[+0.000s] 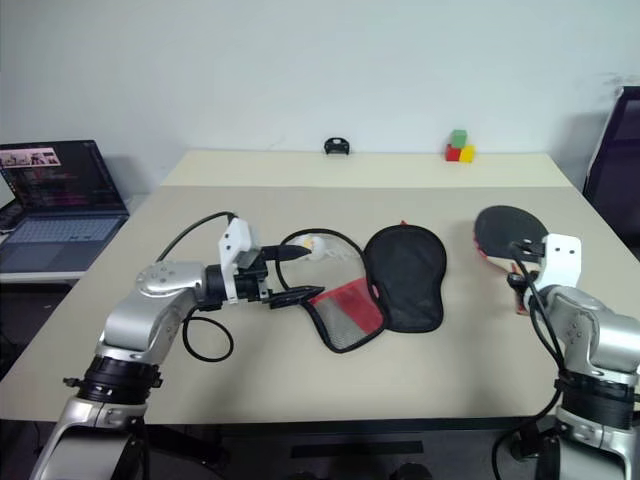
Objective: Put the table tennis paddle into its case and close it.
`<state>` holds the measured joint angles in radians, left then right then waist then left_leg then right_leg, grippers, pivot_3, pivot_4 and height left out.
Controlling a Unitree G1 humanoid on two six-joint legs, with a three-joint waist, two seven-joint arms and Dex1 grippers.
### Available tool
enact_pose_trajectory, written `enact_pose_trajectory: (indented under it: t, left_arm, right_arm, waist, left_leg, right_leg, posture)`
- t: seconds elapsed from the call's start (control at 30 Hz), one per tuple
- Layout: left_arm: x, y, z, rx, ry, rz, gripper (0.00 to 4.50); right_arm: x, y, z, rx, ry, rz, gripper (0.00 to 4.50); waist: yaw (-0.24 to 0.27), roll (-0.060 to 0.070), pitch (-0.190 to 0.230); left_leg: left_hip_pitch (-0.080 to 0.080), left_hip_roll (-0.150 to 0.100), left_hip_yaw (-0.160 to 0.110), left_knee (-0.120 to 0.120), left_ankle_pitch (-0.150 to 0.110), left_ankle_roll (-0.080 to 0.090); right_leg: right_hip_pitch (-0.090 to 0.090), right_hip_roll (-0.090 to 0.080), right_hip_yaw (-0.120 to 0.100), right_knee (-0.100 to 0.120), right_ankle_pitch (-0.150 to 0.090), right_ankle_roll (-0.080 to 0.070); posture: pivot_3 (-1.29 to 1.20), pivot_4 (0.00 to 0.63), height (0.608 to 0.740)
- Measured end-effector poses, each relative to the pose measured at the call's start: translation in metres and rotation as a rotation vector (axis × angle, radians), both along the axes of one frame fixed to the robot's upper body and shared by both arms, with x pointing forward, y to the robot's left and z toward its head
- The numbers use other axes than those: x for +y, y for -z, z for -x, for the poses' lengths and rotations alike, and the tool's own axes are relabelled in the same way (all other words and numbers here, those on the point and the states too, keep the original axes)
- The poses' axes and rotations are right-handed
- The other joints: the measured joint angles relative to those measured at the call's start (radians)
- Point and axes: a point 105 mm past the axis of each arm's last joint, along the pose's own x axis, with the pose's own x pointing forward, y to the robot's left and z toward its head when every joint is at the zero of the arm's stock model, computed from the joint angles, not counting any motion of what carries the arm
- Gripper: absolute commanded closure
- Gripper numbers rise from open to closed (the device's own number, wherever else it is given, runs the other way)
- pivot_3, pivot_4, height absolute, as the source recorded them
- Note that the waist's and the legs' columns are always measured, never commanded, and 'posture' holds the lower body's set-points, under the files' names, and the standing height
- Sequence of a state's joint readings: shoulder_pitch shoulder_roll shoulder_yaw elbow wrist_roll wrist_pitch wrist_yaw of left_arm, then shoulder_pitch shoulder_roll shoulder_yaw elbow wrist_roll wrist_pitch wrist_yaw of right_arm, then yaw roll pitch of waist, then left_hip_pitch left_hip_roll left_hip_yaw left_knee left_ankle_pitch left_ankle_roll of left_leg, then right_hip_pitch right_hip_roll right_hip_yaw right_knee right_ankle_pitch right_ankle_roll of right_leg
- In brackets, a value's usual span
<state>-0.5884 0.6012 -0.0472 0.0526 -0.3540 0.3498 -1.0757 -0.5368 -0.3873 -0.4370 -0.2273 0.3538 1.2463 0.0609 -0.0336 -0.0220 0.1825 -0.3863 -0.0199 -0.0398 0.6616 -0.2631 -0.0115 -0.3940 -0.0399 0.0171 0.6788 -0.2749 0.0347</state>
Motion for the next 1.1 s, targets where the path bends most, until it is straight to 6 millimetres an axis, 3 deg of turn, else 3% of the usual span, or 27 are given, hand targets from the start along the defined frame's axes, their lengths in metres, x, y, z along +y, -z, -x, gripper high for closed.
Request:
enact_pose_trajectory:
  t: [0.17, 0.33, 0.47, 0.73, 1.1]
  left_arm:
    - [0.001, 0.000, 0.001, 0.001, -0.012, 0.003, 0.00]
    - [0.002, 0.000, 0.001, 0.001, -0.021, 0.006, 0.00]
    - [0.000, -0.002, 0.003, -0.009, -0.016, 0.004, 0.00]
    - [0.002, 0.003, 0.007, 0.007, -0.034, -0.005, 0.00]
    - [0.002, 0.004, 0.009, 0.020, -0.032, 0.004, 0.00]
  right_arm:
    - [0.075, 0.011, 0.002, 0.035, -0.141, -0.121, 3.42]
    - [0.111, 0.011, -0.002, 0.040, -0.191, -0.153, 3.42]
    - [0.118, 0.013, -0.008, 0.038, -0.199, -0.132, 3.42]
    - [0.116, 0.038, -0.010, 0.094, -0.195, -0.087, 3.42]
    - [0.129, 0.042, -0.012, 0.091, -0.222, -0.096, 3.42]
  waist:
    - [0.002, 0.000, 0.000]
    - [0.005, 0.000, 0.000]
    - [0.005, 0.000, 0.000]
    - [0.002, 0.000, 0.000]
    - [0.000, 0.000, 0.000]
  left_leg:
    - [-0.005, 0.000, -0.001, 0.000, 0.000, 0.000]
    - [-0.014, -0.002, -0.001, 0.001, 0.000, -0.001]
    - [-0.014, -0.002, -0.001, 0.001, 0.000, 0.000]
    - [-0.014, -0.002, 0.000, 0.001, 0.000, 0.000]
    - [-0.014, -0.001, -0.001, 0.001, 0.000, 0.000]
  right_leg:
    - [-0.005, 0.000, -0.001, 0.002, 0.000, -0.001]
    - [-0.014, 0.000, -0.002, 0.001, 0.000, -0.001]
    - [-0.014, 0.000, -0.001, 0.000, 0.000, -0.001]
    - [-0.014, 0.000, -0.001, 0.001, 0.000, -0.001]
    - [-0.014, 0.000, -0.001, 0.002, 0.000, -0.001]
  posture:
    - [0.00, 0.150, 0.740]
    - [0.00, 0.150, 0.740]
    - [0.00, 0.150, 0.740]
    - [0.00, 0.150, 0.740]
    - [0.00, 0.150, 0.740]
